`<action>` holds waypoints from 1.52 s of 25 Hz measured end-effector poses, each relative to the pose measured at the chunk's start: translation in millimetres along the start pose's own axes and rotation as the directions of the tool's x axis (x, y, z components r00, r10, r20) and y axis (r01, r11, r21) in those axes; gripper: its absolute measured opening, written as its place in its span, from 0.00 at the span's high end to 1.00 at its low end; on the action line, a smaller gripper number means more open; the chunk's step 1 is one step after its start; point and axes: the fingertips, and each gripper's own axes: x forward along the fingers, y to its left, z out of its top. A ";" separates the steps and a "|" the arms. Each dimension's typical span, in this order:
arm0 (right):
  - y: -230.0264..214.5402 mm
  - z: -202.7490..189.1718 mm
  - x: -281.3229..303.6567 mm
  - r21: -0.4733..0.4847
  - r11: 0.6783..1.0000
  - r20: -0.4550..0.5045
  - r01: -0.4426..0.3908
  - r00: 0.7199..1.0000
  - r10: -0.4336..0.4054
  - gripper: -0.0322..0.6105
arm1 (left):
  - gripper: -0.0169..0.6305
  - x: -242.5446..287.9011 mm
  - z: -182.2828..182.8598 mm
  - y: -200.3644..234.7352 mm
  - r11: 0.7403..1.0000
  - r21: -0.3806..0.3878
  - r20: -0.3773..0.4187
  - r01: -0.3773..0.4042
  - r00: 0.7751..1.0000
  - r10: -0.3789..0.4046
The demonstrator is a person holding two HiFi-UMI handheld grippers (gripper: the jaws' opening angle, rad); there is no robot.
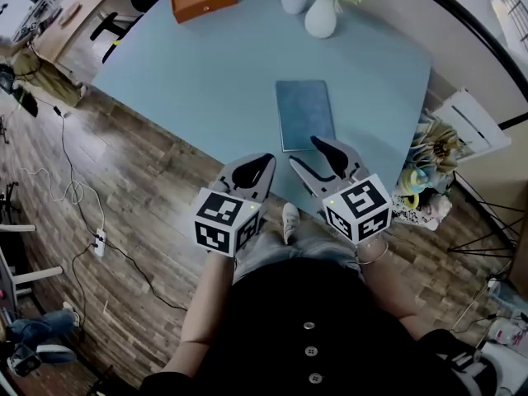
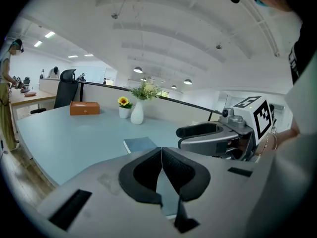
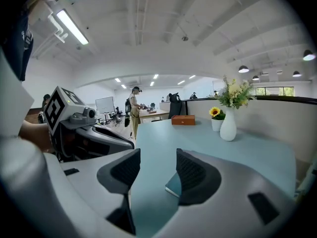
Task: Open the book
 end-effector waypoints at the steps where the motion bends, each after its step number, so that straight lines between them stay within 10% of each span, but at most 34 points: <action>1: -4.4 0.7 2.5 -0.001 1.000 0.000 -0.006 1.000 0.006 0.61 | 0.95 3.7 2.5 1.3 1.000 -0.001 0.003 -0.006 1.000 0.006; 38: -16.6 -18.9 38.4 -0.019 0.997 -0.103 -0.077 0.992 0.075 0.62 | 0.95 31.9 -7.9 27.6 0.997 -0.077 -0.042 -0.017 0.999 0.014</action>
